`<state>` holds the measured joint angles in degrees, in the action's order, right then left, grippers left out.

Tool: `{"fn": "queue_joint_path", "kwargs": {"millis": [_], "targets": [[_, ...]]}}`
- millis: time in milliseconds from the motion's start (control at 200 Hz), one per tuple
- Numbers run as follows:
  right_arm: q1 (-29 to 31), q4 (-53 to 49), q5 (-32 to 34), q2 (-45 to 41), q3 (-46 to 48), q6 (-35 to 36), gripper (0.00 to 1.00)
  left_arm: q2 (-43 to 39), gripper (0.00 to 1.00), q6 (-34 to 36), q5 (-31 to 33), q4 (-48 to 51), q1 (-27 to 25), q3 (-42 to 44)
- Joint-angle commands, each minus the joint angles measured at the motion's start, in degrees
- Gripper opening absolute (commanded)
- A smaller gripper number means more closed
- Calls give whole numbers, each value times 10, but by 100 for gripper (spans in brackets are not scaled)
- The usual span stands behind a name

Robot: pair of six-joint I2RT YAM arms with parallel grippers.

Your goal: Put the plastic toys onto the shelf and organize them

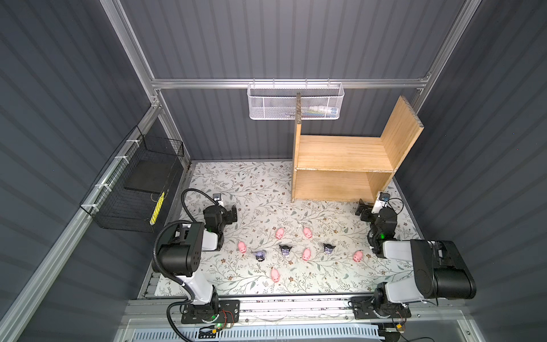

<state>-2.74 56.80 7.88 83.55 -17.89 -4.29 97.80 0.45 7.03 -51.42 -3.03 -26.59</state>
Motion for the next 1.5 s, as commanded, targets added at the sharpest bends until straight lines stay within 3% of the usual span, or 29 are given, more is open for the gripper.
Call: {"fn": "queue_joint_path", "kwargs": {"millis": [0, 125, 220, 365, 540, 690, 770, 850, 971, 1096, 1261, 1366, 1491], "targets": [[1, 8, -4, -1, 2, -3, 99, 5, 100, 1, 6, 2, 1, -8], [12, -9, 14, -17, -4, 3, 99, -7, 100, 0, 13, 35, 1, -22], [24, -112, 54, -60, -36, 2, 99, -36, 100, -3, 20, 123, 1, -58], [45, -229, 121, -118, -66, -22, 99, -67, 99, -9, 37, 178, -2, -74], [66, -384, 158, -190, -115, -48, 99, -126, 99, -43, 48, 262, -20, -103], [102, -549, 169, -256, -174, -107, 99, -176, 100, -36, 74, 323, -79, -123], [152, -602, 215, -283, -184, -133, 99, -201, 100, -43, 71, 361, -106, -130], [204, -684, 272, -306, -209, -195, 99, -238, 100, -54, 71, 396, -136, -124], [254, -810, 271, -332, -240, -285, 99, -306, 100, -75, 74, 431, -186, -101], [270, -847, 189, -375, -218, -303, 99, -365, 99, -104, 78, 478, -230, -90], [317, -917, 191, -423, -194, -343, 98, -432, 99, -147, 78, 528, -290, -83], [368, -955, 205, -444, -186, -378, 94, -456, 99, -157, 91, 551, -337, -87], [466, -1003, 282, -451, -177, -445, 92, -462, 100, -152, 124, 582, -402, -106]]}}
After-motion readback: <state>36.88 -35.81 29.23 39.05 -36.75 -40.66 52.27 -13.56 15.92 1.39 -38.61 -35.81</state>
